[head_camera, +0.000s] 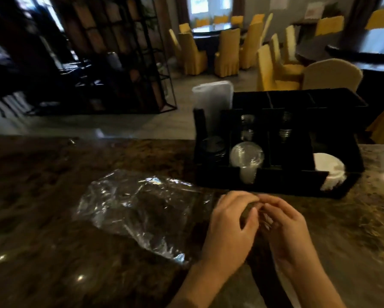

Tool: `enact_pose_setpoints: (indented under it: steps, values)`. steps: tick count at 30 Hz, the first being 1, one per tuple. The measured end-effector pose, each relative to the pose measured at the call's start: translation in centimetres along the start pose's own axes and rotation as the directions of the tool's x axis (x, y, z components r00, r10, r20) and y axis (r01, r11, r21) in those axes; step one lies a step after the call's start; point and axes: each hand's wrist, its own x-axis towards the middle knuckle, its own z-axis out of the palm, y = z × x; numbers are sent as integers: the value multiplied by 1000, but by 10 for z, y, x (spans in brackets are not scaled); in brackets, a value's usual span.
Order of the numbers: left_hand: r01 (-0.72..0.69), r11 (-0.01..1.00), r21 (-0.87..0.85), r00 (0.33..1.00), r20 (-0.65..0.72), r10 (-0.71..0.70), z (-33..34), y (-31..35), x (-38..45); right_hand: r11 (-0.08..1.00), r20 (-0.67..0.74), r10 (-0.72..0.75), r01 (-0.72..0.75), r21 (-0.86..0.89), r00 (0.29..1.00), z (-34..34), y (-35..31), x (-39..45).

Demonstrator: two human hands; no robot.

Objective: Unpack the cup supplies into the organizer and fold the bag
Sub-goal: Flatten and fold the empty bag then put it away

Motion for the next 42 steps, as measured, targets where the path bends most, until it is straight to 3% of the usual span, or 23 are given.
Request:
enact_pose_setpoints:
  steps: [3, 6, 8, 12, 14, 17, 22, 26, 33, 35, 39, 42]
  values:
    - [169, 982, -84, 980, -96, -177, -52, -26, -40, 978, 65, 30, -16, -208, 997, 37, 25, -13]
    - [322, 902, -286, 888, -238, -393, -101, -55, -76, 949, 84, 38, -10, -316, 996, 59, 48, -28]
    - [379, 831, -408, 769, -360, -528, -131, -78, -94, 932, 90, 66, -29, -362, 994, 64, 61, -37]
    - [410, 687, -600, 398, -560, -727, -194, -137, -111, 883, 137, 124, -46, -467, 983, 78, 77, -46]
    - [405, 631, -661, 303, -554, -775, -223, -164, -108, 852, 160, 122, -21, -524, 979, 91, 80, -45]
    - [473, 580, -664, 315, -487, -815, -249, -191, -88, 839, 174, 139, -23, -544, 975, 108, 82, -41]
    - [618, 614, -491, 517, -335, -788, -261, -202, -49, 871, 115, 214, -136, -471, 970, 115, 89, -36]
    - [609, 685, -401, 582, -361, -729, -255, -208, -51, 881, 78, 171, -117, -459, 982, 115, 93, -37]
    - [581, 708, -402, 575, -414, -706, -250, -213, -76, 901, 63, 72, -37, -432, 995, 109, 98, -52]
    - [590, 685, -427, 537, -426, -728, -251, -215, -85, 886, 69, 59, -21, -463, 996, 102, 98, -57]
    - [567, 599, -566, 390, -456, -800, -250, -217, -101, 777, 96, -72, 116, -619, 993, 78, 93, -63]
    - [589, 550, -591, 373, -405, -835, -236, -212, -112, 734, 95, -84, 126, -667, 992, 60, 87, -69]
